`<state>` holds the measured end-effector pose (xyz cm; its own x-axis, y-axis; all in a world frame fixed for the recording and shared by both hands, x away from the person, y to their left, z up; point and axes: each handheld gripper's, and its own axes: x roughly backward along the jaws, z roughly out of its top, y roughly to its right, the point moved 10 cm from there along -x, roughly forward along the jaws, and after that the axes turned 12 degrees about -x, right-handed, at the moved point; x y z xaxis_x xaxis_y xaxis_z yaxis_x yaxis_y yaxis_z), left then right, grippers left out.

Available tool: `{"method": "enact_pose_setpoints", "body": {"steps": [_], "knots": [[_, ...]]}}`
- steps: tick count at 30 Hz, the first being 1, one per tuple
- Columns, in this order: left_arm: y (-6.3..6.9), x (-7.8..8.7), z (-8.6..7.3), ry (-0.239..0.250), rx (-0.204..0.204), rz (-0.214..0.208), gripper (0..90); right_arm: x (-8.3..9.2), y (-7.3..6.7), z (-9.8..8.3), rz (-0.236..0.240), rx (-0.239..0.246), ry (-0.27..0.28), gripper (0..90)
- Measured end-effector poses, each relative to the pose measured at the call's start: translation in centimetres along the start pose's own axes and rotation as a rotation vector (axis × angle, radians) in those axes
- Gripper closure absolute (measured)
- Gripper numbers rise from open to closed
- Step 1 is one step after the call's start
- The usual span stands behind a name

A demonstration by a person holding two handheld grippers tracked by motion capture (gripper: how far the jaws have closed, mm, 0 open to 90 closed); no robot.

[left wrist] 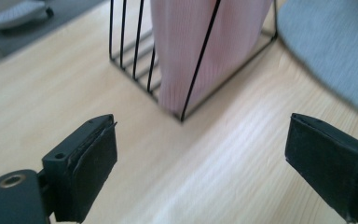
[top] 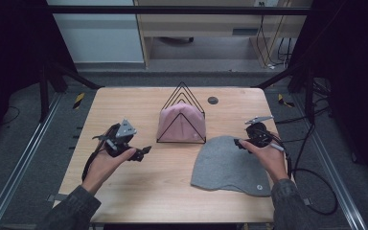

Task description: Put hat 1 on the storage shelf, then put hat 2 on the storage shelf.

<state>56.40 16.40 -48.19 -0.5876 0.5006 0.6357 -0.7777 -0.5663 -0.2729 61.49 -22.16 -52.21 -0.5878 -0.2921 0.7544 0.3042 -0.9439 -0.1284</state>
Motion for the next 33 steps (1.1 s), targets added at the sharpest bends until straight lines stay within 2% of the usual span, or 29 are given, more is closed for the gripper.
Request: {"method": "enact_pose_setpoints", "body": {"steps": [6, 9, 10, 12, 14, 17, 19, 25, 33], "knots": [[0.7, -0.2, -4.6, -0.087, 0.016, 0.006, 9.3, 0.0, 0.9, -0.3, 0.003, -0.035, 0.005, 27.7], [1.0, 0.3, -6.2, -0.125, 0.002, 0.011, 9.0, 0.2, 0.9, -0.4, 0.014, -0.040, 0.011, 29.7], [0.8, 0.5, -6.6, -0.128, 0.007, 0.018, 8.7, 0.2, 0.9, -0.4, 0.015, -0.040, 0.011, 30.4], [0.6, 0.8, -7.3, -0.127, 0.049, 0.025, 8.6, 0.2, 0.8, -0.4, 0.025, -0.044, 0.021, 32.8], [0.6, 1.0, -8.1, -0.146, 0.069, 0.033, 8.6, 0.1, 0.6, -0.3, 0.032, -0.041, 0.028, 35.7], [-0.1, 1.8, -8.8, -0.160, 0.103, 0.067, 8.6, -0.3, 0.4, -0.4, 0.041, -0.028, 0.026, 41.8], [-0.4, 2.3, -9.0, -0.150, 0.130, 0.081, 8.6, -0.6, 0.2, -0.6, 0.047, -0.032, 0.018, 44.7], [-1.3, 3.3, -9.8, -0.136, 0.186, 0.104, 8.6, -1.6, 0.3, -0.7, 0.045, -0.035, 0.001, 47.1], [-1.3, 3.2, -10.1, -0.154, 0.165, 0.098, 9.2, -2.1, 1.1, -0.6, 0.029, -0.040, -0.013, 49.6]]}}
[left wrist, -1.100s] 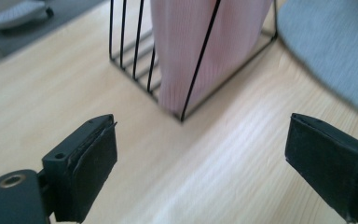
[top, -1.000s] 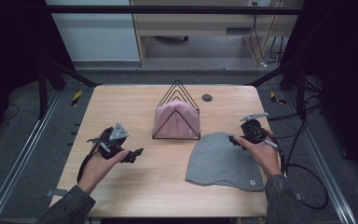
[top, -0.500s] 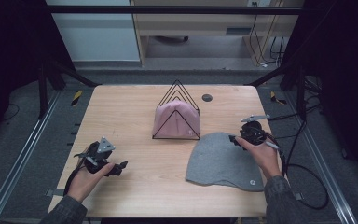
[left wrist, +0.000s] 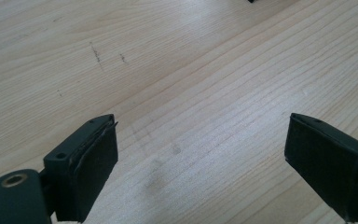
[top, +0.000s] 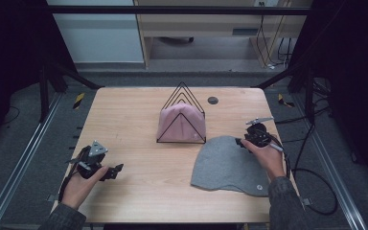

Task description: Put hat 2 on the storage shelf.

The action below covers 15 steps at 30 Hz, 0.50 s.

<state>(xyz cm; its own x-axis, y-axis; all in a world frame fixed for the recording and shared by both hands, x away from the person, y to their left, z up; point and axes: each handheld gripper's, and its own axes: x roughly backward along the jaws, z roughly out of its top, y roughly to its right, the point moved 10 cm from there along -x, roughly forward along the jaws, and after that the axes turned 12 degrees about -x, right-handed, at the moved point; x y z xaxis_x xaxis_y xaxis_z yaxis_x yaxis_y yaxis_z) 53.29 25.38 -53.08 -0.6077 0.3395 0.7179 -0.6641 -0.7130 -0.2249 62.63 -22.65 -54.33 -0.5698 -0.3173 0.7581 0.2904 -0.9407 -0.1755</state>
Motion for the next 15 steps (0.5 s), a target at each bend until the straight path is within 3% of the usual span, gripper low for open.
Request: {"method": "enact_pose_setpoints", "body": {"steps": [6, 11, 15], "knots": [[-0.2, -0.1, -0.3, -0.014, 0.001, 0.005, 9.3, -0.4, 0.2, -0.2, 0.009, -0.035, -0.005, 48.5], [-0.1, -0.2, -0.3, -0.017, -0.001, 0.003, 9.3, -1.0, 0.9, -0.3, -0.025, -0.023, -0.020, 45.2], [-0.1, -0.1, -0.3, -0.019, -0.007, 0.003, 9.5, -1.5, 1.0, -0.7, -0.021, -0.028, -0.043, 45.2]]}}
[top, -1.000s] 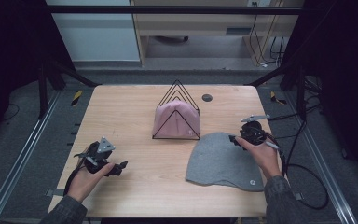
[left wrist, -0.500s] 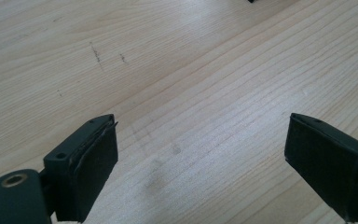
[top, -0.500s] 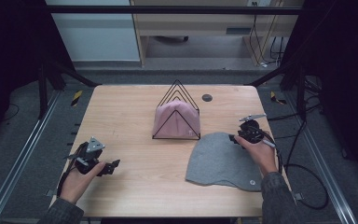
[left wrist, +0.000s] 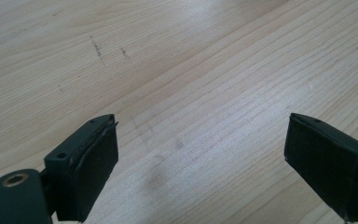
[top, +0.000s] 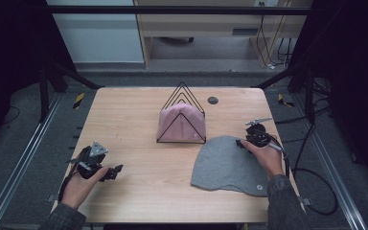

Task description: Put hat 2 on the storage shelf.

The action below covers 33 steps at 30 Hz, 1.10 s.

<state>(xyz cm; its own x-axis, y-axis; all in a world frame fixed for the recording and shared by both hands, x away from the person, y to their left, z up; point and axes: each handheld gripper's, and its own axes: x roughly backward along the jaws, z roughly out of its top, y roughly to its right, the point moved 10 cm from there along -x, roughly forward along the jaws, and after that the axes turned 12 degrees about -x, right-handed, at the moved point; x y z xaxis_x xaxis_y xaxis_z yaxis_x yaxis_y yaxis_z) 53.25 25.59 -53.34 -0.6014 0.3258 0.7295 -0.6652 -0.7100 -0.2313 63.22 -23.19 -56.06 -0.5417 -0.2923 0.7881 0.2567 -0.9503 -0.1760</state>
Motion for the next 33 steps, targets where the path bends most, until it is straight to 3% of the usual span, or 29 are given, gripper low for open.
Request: {"method": "enact_pose_setpoints", "body": {"steps": [6, 12, 14, 17, 30, 33], "knots": [[0.0, -0.2, -0.2, -0.010, -0.006, 0.000, 9.6, -0.2, -0.7, -0.4, 0.007, 0.041, -0.022, 53.4], [0.0, -0.2, -0.1, -0.010, -0.010, 0.001, 9.6, 0.1, -1.5, -1.0, 0.040, 0.076, -0.051, 79.0], [0.2, -0.2, -0.1, -0.008, -0.011, -0.007, 9.6, 0.4, -1.8, -1.0, 0.056, 0.079, -0.042, 84.9], [0.4, -0.3, -0.1, -0.012, -0.019, -0.020, 9.7, 1.1, -2.4, -0.9, 0.087, 0.087, -0.017, 86.2], [3.1, -0.3, 1.4, 0.033, -0.062, -0.131, 9.6, 10.4, -9.2, 0.0, 0.216, 0.277, 0.180, 86.6], [4.0, 0.0, 2.1, 0.044, -0.098, -0.165, 10.4, 12.4, -11.3, 0.4, 0.249, 0.314, 0.220, 86.6]]}}
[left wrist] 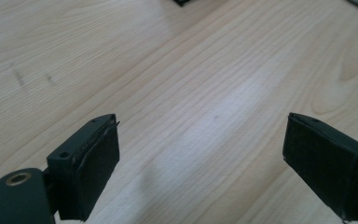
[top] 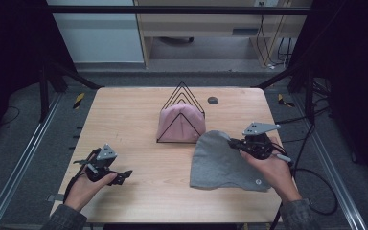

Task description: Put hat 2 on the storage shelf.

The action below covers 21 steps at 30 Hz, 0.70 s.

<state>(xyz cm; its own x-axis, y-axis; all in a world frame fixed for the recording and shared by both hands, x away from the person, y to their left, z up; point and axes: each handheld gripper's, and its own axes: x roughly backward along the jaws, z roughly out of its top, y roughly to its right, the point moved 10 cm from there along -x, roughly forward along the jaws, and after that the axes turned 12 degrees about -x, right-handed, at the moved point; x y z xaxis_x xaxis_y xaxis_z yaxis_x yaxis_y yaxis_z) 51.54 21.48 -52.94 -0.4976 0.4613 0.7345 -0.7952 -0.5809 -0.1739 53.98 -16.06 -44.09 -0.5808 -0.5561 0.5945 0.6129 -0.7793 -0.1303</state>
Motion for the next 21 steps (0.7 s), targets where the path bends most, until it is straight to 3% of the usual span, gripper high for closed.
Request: {"method": "enact_pose_setpoints", "body": {"steps": [3, 8, 15, 21], "knots": [[0.6, 0.5, 1.6, 0.030, -0.021, -0.031, 12.6, 0.9, -1.9, 1.4, 0.025, 0.050, 0.028, 86.6], [1.1, 1.9, 4.8, 0.085, -0.045, -0.042, 13.6, 1.8, -5.0, 4.1, 0.060, 0.126, 0.057, 86.7], [2.4, 3.3, 8.6, 0.115, -0.118, -0.074, 13.6, 1.7, -8.3, 7.4, 0.090, 0.188, 0.085, 86.6], [3.1, 4.0, 10.6, 0.149, -0.134, -0.094, 14.7, 1.1, -10.3, 9.3, 0.098, 0.236, 0.086, 86.7]]}}
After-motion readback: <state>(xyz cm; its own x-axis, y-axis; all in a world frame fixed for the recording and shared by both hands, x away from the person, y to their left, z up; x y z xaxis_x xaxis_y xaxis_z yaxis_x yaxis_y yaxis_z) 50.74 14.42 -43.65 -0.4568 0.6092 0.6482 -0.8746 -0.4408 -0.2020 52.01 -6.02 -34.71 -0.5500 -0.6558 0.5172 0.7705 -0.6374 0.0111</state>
